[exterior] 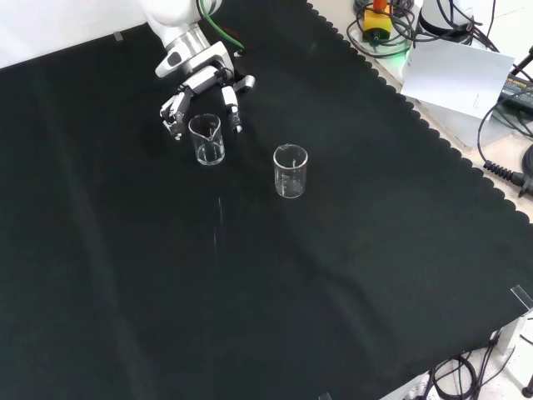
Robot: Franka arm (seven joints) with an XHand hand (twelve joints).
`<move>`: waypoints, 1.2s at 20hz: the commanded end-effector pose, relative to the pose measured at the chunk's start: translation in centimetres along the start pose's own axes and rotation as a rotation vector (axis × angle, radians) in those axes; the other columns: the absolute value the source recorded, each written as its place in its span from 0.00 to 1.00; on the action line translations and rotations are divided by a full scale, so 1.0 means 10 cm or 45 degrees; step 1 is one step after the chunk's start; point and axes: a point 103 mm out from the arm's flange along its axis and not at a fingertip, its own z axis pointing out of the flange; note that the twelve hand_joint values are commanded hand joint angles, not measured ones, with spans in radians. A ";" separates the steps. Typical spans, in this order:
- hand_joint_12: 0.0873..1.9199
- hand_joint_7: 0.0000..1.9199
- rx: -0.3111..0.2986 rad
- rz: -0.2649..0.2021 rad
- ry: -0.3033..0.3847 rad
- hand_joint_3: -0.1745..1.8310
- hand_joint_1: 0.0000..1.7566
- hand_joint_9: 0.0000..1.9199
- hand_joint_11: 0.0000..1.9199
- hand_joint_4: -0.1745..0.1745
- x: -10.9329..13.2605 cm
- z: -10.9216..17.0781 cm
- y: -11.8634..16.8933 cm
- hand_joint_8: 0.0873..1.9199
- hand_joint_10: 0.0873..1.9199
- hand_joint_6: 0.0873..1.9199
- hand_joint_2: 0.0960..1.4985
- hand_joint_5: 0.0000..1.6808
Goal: Pick up the beaker on the right.
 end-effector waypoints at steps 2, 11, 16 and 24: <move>0.70 0.25 -0.042 0.015 0.072 0.47 0.59 0.32 0.08 0.43 -0.04 0.06 0.02 0.33 0.28 0.30 0.27 0.30; 0.70 0.26 -0.029 0.010 0.115 0.47 0.58 0.33 0.09 0.42 -0.05 0.13 0.08 0.33 0.27 0.32 0.27 0.28; 0.70 0.26 -0.011 0.011 0.137 0.47 0.58 0.33 0.09 0.42 -0.04 0.17 0.10 0.33 0.27 0.31 0.27 0.25; 0.69 0.32 -0.047 0.037 0.166 0.45 0.57 0.40 0.14 0.42 -0.03 0.22 0.15 0.33 0.26 0.36 0.32 0.38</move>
